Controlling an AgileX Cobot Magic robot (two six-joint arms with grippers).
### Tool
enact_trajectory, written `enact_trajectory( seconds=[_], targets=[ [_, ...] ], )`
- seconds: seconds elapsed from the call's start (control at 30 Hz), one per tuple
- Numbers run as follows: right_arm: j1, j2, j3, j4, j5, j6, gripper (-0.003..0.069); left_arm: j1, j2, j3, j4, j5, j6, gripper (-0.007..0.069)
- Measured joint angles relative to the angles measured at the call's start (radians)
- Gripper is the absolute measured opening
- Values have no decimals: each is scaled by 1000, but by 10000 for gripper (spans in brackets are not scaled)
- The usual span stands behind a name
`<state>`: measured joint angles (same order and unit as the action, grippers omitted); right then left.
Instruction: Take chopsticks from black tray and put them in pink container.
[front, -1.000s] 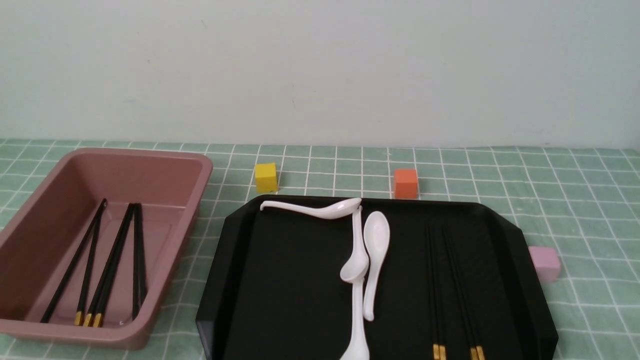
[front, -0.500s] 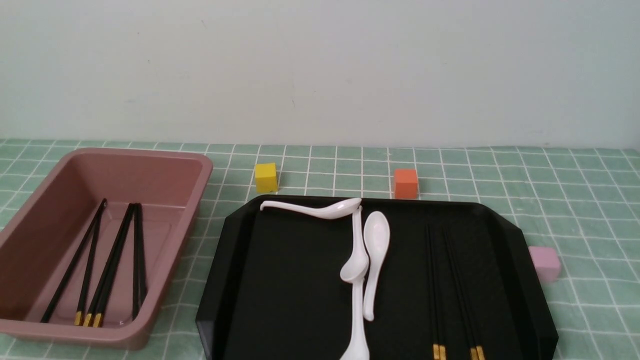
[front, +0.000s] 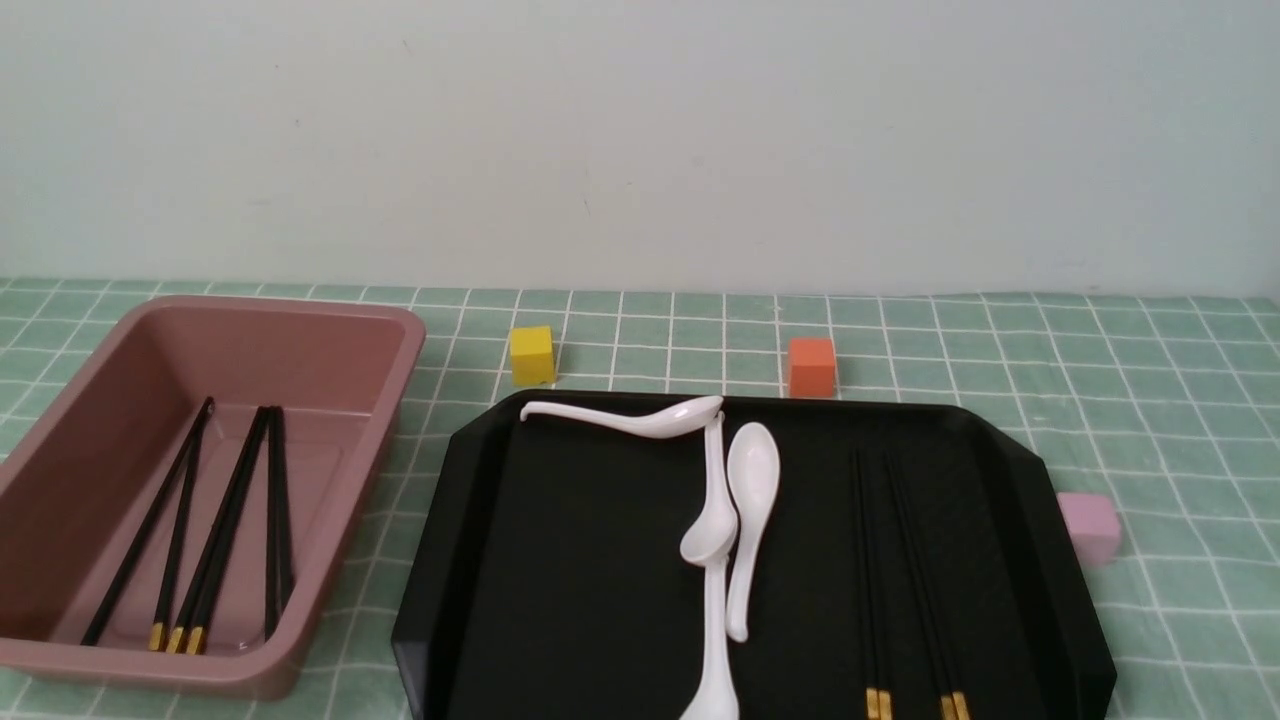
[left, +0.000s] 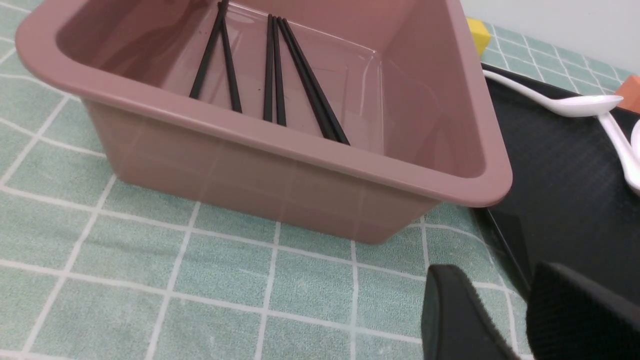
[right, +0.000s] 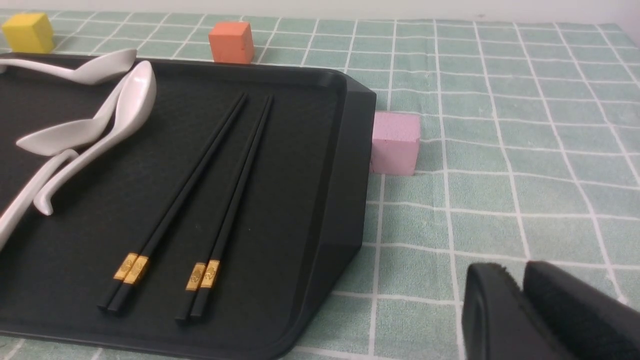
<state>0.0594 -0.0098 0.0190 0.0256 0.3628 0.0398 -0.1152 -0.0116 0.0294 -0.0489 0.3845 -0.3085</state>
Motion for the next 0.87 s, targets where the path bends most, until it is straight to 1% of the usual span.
enact_trajectory(
  seconds=[0.87],
  targets=[
    [0, 0, 0, -1, 1, -2, 149, 0, 0, 0, 0, 0, -1, 239]
  ],
)
